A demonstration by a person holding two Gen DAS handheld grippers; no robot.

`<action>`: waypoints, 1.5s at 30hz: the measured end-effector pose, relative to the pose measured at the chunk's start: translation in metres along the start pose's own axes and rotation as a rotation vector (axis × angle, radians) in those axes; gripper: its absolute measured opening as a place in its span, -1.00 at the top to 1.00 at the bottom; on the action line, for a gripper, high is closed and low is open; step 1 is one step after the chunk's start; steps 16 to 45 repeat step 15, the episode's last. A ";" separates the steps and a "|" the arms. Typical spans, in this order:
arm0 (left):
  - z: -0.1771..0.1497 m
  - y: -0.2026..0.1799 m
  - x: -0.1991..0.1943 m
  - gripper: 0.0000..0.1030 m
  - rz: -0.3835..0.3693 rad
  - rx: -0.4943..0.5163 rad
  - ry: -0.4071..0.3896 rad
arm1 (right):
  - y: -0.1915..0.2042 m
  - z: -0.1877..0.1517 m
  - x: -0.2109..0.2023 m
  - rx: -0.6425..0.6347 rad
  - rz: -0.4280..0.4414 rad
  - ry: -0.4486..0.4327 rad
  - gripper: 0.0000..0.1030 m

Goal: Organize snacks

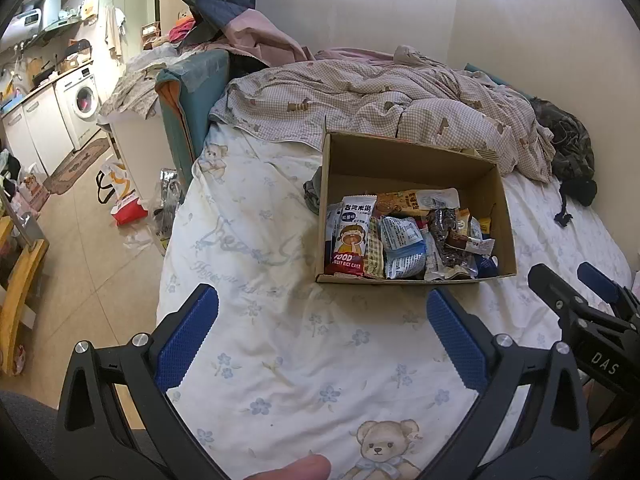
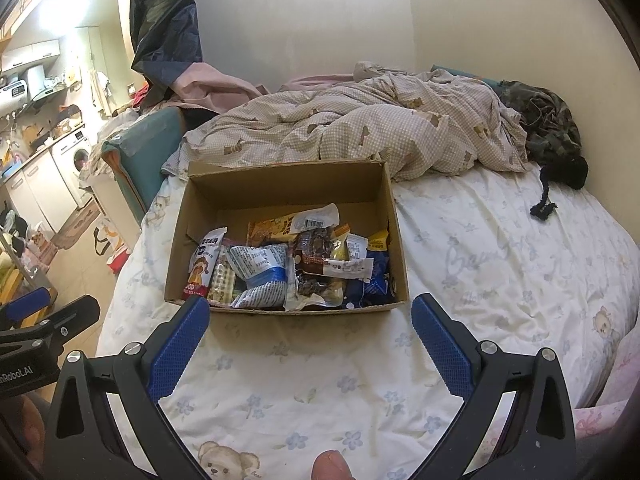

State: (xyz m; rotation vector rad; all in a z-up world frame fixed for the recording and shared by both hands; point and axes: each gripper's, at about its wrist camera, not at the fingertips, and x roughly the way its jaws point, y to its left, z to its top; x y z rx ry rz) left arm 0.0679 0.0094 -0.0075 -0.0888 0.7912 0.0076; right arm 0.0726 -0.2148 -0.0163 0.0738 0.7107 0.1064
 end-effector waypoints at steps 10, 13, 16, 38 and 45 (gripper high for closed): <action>0.000 0.000 0.000 -1.00 -0.001 0.000 0.001 | 0.001 0.000 -0.003 0.005 0.000 -0.011 -1.00; -0.001 0.000 0.000 -1.00 -0.005 0.001 -0.003 | 0.002 0.000 -0.003 0.011 0.006 -0.012 -1.00; -0.001 -0.001 0.001 -1.00 0.001 0.005 0.007 | 0.003 -0.002 -0.004 0.016 0.011 -0.014 -1.00; -0.001 -0.001 0.001 -1.00 0.001 0.005 0.007 | 0.003 -0.002 -0.004 0.016 0.011 -0.014 -1.00; -0.001 -0.001 0.001 -1.00 0.001 0.005 0.007 | 0.003 -0.002 -0.004 0.016 0.011 -0.014 -1.00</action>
